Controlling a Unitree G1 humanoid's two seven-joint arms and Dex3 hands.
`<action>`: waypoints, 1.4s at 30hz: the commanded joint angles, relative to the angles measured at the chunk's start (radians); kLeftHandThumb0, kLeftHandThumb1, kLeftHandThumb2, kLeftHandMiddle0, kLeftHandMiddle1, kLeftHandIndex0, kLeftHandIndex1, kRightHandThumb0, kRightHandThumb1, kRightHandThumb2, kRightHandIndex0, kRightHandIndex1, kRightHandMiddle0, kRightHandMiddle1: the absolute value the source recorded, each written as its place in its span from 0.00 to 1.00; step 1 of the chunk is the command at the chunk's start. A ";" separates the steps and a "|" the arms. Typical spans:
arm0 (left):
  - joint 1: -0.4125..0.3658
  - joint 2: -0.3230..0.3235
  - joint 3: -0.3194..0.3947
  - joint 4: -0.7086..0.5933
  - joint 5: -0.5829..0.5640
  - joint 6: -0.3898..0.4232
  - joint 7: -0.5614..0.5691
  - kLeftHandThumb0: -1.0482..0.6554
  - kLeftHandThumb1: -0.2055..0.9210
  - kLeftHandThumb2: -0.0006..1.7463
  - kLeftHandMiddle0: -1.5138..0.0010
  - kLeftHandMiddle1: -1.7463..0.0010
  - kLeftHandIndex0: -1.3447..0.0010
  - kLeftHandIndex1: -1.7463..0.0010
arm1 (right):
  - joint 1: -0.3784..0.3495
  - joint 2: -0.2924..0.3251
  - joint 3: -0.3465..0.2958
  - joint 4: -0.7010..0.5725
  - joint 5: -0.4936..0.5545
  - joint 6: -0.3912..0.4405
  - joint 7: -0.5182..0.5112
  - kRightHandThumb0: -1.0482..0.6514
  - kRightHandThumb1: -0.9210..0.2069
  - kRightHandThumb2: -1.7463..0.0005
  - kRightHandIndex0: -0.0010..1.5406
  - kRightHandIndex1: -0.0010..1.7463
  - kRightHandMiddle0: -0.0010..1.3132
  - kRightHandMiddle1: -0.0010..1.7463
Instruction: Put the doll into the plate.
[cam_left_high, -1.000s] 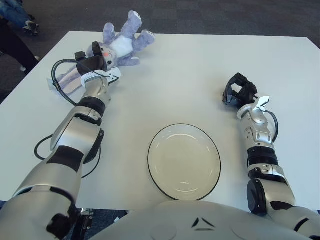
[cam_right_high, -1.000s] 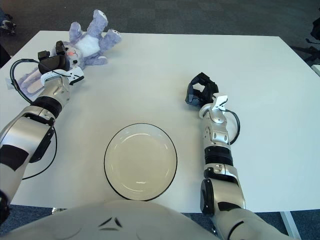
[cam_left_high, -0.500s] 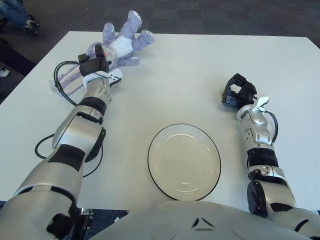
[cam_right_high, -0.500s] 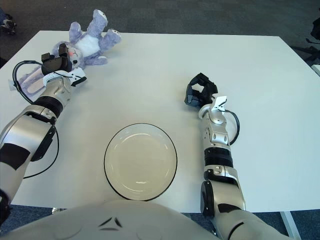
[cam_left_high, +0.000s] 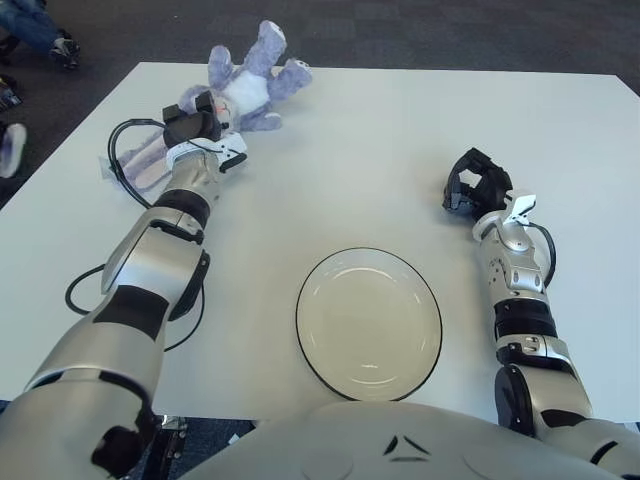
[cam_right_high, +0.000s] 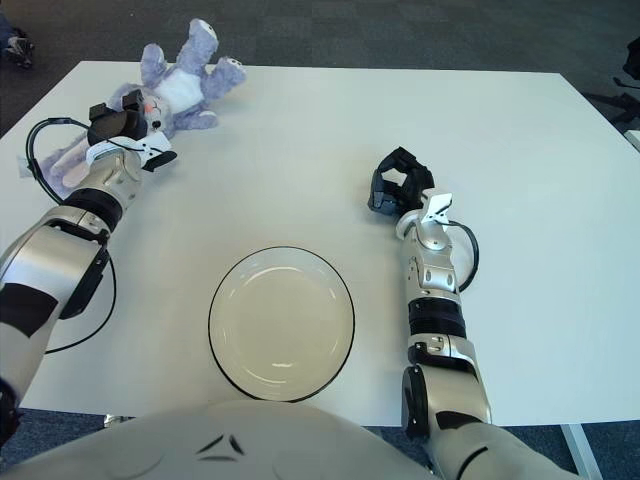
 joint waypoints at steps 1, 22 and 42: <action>-0.009 0.004 -0.008 0.008 -0.005 -0.027 -0.029 0.27 0.55 0.49 1.00 0.25 1.00 0.63 | 0.017 -0.002 0.003 0.000 -0.005 0.020 -0.009 0.33 0.57 0.22 0.82 1.00 0.49 1.00; -0.018 -0.013 -0.009 0.028 -0.008 -0.003 -0.020 0.25 0.63 0.47 1.00 0.23 1.00 0.63 | 0.017 -0.001 0.003 0.002 0.005 0.025 0.001 0.33 0.58 0.22 0.82 1.00 0.49 1.00; -0.024 -0.031 -0.050 0.043 0.015 0.037 0.019 0.32 0.75 0.48 0.97 0.01 1.00 0.22 | 0.022 0.003 -0.005 -0.015 0.030 0.054 0.027 0.32 0.58 0.21 0.83 1.00 0.50 1.00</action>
